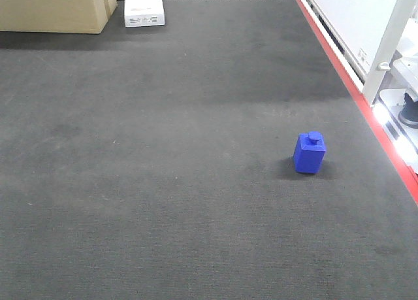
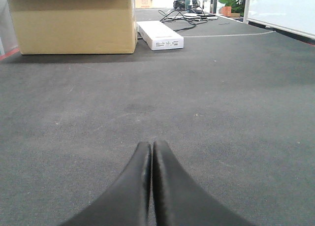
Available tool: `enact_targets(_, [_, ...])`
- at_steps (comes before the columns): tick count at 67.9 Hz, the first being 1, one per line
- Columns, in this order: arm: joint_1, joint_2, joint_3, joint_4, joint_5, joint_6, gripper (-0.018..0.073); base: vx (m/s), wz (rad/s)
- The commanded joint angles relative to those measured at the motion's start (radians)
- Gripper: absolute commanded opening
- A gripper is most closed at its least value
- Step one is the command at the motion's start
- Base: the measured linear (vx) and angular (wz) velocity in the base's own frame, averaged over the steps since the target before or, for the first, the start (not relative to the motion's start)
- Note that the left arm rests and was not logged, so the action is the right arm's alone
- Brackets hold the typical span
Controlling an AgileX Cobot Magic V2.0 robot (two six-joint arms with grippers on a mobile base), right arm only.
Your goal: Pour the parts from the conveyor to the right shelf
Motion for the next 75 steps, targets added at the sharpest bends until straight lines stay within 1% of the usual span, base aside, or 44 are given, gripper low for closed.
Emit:
enact_targets(1, [-0.006,-0.015,0.001,0.001,-0.073,-0.007,-0.0010,0.00,0.00])
enact_targets(25, [-0.006,-0.015,0.001,0.002,-0.078,-0.007,-0.0010,0.00,0.00])
enact_targets(30, [-0.006,-0.015,0.001,0.002,-0.107,-0.007,-0.0010,0.00,0.00])
enact_targets(37, [-0.006,-0.015,-0.001,0.021,-0.193,-0.006,-0.0010,0.00,0.00])
enact_targets(46, [-0.006,-0.015,-0.001,0.017,-0.399,-0.008,-0.0010,0.00,0.00])
enact_targets(50, [-0.006,-0.015,-0.004,0.017,-0.472,-0.008,-0.0010,0.00,0.00])
enact_targets(52, [-0.006,-0.015,-0.013,0.017,-0.487,-0.008,-0.0010,0.00,0.00])
enact_targets(58, [-0.006,-0.015,-0.068,0.008,-0.481,-0.008,-0.0009,0.00,0.00])
enact_targets(64, [-0.006,-0.015,-0.153,-0.026,-0.480,-0.008,-0.0009,0.00,0.00])
enact_targets(70, [-0.006,-0.001,-0.265,-0.070,-0.463,-0.008,-0.0008,0.00,0.00])
enact_targets(75, [-0.006,0.032,-0.355,-0.073,-0.438,-0.007,-0.0008,0.00,0.00])
